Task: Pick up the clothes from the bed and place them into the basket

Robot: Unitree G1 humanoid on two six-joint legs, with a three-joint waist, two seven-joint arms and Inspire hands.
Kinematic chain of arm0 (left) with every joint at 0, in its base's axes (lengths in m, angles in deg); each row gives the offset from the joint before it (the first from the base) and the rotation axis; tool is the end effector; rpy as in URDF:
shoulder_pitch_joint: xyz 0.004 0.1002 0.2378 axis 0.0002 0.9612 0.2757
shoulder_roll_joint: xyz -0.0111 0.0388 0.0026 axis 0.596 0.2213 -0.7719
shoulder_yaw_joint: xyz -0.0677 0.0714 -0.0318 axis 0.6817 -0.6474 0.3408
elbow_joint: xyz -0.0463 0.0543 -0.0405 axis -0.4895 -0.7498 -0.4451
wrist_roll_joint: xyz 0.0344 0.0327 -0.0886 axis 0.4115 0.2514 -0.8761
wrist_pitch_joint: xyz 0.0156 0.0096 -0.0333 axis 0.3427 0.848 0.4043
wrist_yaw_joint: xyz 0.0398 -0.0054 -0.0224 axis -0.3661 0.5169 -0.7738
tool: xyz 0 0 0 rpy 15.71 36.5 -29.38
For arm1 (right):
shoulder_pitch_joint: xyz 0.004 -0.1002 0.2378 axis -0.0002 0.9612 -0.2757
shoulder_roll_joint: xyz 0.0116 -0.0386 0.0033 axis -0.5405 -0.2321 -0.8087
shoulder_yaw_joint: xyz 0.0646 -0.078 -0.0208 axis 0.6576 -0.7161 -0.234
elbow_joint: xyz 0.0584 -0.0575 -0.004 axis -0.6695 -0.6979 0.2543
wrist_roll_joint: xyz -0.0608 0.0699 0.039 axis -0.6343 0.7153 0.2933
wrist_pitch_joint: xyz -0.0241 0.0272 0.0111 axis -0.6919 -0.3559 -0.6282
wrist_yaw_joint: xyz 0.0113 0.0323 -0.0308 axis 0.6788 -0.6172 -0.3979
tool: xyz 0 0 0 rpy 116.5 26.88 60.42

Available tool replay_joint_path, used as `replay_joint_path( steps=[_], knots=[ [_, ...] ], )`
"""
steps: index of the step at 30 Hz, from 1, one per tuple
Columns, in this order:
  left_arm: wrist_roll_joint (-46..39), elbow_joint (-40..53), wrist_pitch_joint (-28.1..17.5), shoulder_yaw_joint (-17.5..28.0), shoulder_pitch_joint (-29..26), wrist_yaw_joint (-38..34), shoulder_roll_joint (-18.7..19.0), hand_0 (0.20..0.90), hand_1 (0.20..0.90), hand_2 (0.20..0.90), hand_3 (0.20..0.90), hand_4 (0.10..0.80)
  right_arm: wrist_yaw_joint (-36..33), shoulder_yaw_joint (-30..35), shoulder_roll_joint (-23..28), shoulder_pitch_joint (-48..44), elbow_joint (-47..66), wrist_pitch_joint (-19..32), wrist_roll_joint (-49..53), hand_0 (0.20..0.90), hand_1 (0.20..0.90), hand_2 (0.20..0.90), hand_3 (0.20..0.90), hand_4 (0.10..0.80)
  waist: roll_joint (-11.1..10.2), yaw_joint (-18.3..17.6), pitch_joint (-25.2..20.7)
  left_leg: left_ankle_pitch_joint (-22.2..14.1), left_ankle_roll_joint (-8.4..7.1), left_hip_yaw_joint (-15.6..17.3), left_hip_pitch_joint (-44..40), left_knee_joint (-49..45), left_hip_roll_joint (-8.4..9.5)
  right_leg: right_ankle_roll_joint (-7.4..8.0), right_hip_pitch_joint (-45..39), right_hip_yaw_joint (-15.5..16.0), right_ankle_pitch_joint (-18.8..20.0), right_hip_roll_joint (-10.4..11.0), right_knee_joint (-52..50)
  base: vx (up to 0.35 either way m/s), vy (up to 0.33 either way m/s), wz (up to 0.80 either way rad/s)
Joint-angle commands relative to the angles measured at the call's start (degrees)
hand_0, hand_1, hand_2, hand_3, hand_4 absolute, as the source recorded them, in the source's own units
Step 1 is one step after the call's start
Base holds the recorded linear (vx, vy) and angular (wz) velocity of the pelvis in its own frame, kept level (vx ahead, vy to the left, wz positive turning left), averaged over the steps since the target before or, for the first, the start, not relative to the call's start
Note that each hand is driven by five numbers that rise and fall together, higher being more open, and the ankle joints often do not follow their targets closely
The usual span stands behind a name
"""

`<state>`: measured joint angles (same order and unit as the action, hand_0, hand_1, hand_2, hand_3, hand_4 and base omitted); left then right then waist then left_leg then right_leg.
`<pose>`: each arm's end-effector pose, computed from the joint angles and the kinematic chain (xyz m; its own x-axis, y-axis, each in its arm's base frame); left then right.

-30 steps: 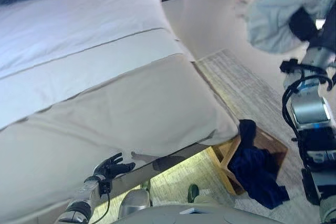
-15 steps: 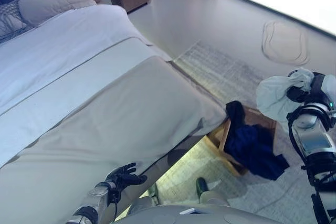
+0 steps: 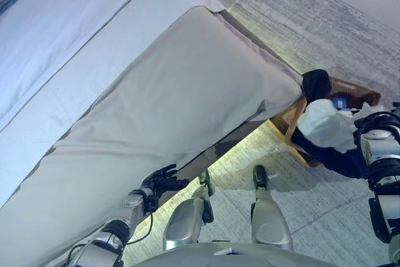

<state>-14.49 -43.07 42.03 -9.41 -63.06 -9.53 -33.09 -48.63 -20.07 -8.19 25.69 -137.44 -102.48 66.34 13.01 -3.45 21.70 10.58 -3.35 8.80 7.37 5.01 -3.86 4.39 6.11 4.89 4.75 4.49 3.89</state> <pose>0.1738 0.1969 -0.0751 0.6807 -0.1574 -0.7154 0.0908 0.9872 -0.1308 0.2575 -0.3610 0.1002 0.4476 -0.8898 -0.0891 0.6295 0.3843 -0.6753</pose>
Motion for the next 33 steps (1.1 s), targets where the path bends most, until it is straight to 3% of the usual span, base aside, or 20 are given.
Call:
replay_joint_path(
  steps=[1,7,11,14,19,23,28,33],
  knots=[
    [-1.78,0.03,-2.16,-1.01,-0.58,0.0,3.96,0.9,0.9,0.9,0.9,0.8,-5.18,-2.75,6.33,-5.6,2.54,2.04,-2.4,0.9,0.9,0.9,0.9,0.8,-5.3,0.33,-2.31,-11.38,0.19,-1.63,-0.84,-7.08,3.17,-3.22,1.93,3.27,-6.5,-1.74,-5.99,0.005,0.013,0.09],
    [-2.0,0.18,-2.35,-0.43,0.2,1.21,4.14,0.9,0.9,0.9,0.9,0.8,-6.33,-0.64,5.48,-2.23,6.44,3.41,-1.8,0.9,0.9,0.9,0.9,0.8,-6.34,-0.17,-3.25,-11.74,0.24,-1.22,-2.06,-6.53,3.18,-3.0,1.42,3.04,-6.48,-1.86,-5.97,0.006,0.021,0.02],
    [-1.91,-0.3,-2.82,0.18,1.08,2.59,3.65,0.9,0.9,0.9,0.9,0.8,-3.89,0.82,2.43,1.24,8.84,8.62,0.17,0.9,0.9,0.9,0.9,0.8,-7.33,-0.31,-4.76,-11.86,0.23,-0.89,-3.43,-5.68,3.29,-2.69,0.29,3.25,-6.26,-1.75,-5.43,0.044,0.077,0.02],
    [-1.37,-0.67,-2.97,0.89,2.07,3.06,3.3,0.9,0.9,0.9,0.9,0.8,2.81,1.07,-2.66,5.68,11.85,13.65,4.61,0.9,0.9,0.9,0.9,0.8,-8.55,-0.43,-6.05,-11.94,0.34,-0.61,-4.81,-4.7,3.32,-2.47,-1.01,3.31,-6.11,-1.74,-4.76,0.049,0.082,-0.01],
    [1.57,-3.52,-2.7,3.75,5.08,3.73,2.48,0.9,0.9,0.9,0.9,0.8,20.0,-0.16,-14.43,20.87,13.55,23.84,9.13,0.9,0.9,0.9,0.9,0.8,-11.16,-0.65,-9.92,-12.39,0.96,-0.1,-8.44,-2.78,3.18,-1.79,-4.46,3.48,-5.79,-1.83,-3.43,0.103,0.082,-0.02],
    [4.16,-7.7,-3.25,6.26,6.42,4.48,1.85,0.9,0.9,0.9,0.9,0.8,25.98,-3.28,-22.02,27.64,7.3,28.86,6.03,0.9,0.9,0.9,0.9,0.8,-12.39,-0.54,-12.82,-13.1,1.61,0.61,-11.35,-1.95,3.2,-1.36,-7.41,3.82,-5.85,-2.01,-2.46,0.091,0.111,-0.04],
    [7.04,-12.0,-3.47,7.83,6.87,5.53,1.99,0.9,0.9,0.9,0.9,0.8,30.48,-5.93,-25.84,29.35,-4.21,29.31,-2.55,0.9,0.9,0.9,0.9,0.8,-13.03,0.38,-14.91,-13.92,2.54,0.85,-14.3,-0.95,3.57,-1.07,-10.49,4.37,-5.96,-2.16,-1.35,0.027,0.115,-0.03],
    [7.23,-14.54,-3.14,8.73,6.97,6.14,2.34,0.9,0.9,0.9,0.9,0.8,31.64,-5.45,-27.23,29.46,-11.96,26.64,-1.35,0.9,0.9,0.9,0.9,0.8,-13.45,1.41,-16.49,-14.29,3.21,-0.22,-15.67,-0.07,4.14,-0.69,-11.84,4.07,-5.93,-2.33,-1.05,0.008,0.085,0.0]
  ],
)
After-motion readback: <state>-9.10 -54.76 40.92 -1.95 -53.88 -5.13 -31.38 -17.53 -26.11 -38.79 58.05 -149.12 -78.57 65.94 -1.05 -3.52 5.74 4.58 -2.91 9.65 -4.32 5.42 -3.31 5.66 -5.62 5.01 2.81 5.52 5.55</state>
